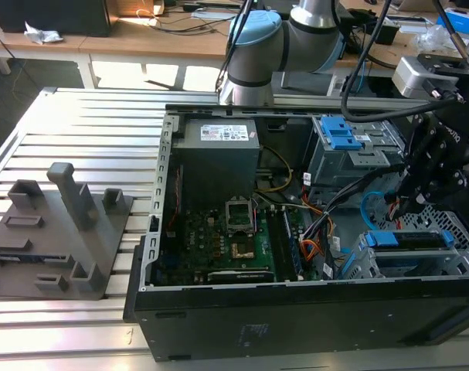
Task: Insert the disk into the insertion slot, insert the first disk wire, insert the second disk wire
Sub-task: 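Insert the first disk wire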
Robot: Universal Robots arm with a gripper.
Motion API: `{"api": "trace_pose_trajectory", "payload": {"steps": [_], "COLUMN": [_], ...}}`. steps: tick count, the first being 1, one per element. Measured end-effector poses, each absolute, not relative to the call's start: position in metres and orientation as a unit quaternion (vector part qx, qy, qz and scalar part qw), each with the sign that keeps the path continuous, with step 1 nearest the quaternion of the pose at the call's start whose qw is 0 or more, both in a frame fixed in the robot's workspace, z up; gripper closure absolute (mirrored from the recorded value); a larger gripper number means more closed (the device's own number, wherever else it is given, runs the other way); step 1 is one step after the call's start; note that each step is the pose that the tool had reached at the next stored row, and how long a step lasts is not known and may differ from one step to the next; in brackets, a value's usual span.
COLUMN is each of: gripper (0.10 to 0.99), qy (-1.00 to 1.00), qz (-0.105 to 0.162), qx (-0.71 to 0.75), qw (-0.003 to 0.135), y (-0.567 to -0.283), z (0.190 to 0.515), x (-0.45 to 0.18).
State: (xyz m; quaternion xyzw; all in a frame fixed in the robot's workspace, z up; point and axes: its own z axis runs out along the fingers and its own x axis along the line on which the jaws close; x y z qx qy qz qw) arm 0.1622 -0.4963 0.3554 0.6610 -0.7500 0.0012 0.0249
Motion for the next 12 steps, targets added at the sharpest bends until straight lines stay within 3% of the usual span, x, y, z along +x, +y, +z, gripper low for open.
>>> {"api": "trace_pose_trajectory", "payload": {"steps": [2, 4, 12], "gripper": [0.737, 0.918, 0.922], "qy": [-0.750, -0.750, -0.750], "qz": [0.001, 0.002, 0.003], "qx": [0.661, 0.661, 0.661], "qw": [0.025, 0.025, 0.026], "y": [-0.4963, -0.4962, -0.4962], "z": [0.3554, 0.3554, 0.3554], "x": [0.1622, 0.1622, 0.1621]}}
